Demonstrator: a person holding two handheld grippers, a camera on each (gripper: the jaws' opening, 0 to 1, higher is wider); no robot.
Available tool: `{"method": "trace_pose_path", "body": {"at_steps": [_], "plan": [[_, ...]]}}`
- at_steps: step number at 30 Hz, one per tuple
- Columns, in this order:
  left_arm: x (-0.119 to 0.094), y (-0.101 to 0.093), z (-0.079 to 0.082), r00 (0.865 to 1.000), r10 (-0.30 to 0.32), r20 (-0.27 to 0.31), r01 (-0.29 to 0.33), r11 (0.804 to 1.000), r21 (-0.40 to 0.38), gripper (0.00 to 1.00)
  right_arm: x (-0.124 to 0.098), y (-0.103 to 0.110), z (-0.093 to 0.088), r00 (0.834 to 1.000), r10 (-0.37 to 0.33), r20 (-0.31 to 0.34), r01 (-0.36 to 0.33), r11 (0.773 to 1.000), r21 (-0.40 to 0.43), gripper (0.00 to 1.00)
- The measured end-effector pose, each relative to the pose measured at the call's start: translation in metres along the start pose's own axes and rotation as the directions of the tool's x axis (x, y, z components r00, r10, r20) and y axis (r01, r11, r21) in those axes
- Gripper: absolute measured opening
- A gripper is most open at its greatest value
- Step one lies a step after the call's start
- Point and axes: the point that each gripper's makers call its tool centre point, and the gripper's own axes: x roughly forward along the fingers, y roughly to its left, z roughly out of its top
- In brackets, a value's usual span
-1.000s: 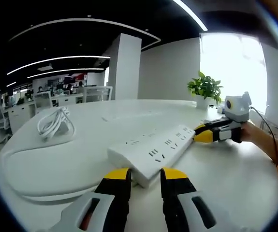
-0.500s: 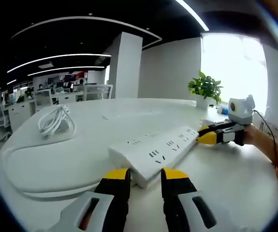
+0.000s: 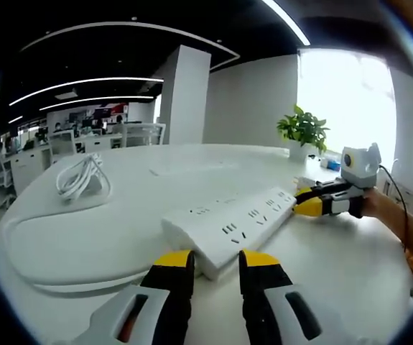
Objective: Straighten the power strip on the desk, plug the charger into it
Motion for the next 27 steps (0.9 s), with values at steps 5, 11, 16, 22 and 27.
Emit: {"method": "trace_pose_path", "body": {"at_steps": [5,11,16,22,27], "plan": [[0.0003,0.0012,0.0006,1.0,-0.007,0.008,0.007,1.0,-0.029,0.24,-0.0008,-0.0029,0.0002,1.0,0.007,0.013,-0.007,1.0,0.023,0.17],[-0.0004,0.0004,0.0001,1.0,-0.005,0.003,0.005,1.0,-0.022,0.24,-0.0008,-0.0017,-0.0002,1.0,0.016,0.019,-0.017,0.999,0.03,0.17],[-0.0016,0.0,-0.0004,1.0,-0.002,0.0,0.002,1.0,-0.024,0.24,-0.0019,-0.0017,0.0004,1.0,0.019,0.018,-0.02,0.999,0.034,0.17],[-0.0022,0.0009,0.0002,1.0,0.001,0.002,-0.001,1.0,-0.031,0.24,-0.0018,-0.0009,0.0004,1.0,-0.002,0.012,0.002,1.0,0.013,0.17],[-0.0036,0.0015,0.0005,1.0,0.005,-0.002,-0.005,1.0,-0.029,0.24,-0.0023,0.0013,0.0004,1.0,-0.001,0.018,0.0,1.0,0.021,0.17]]}}
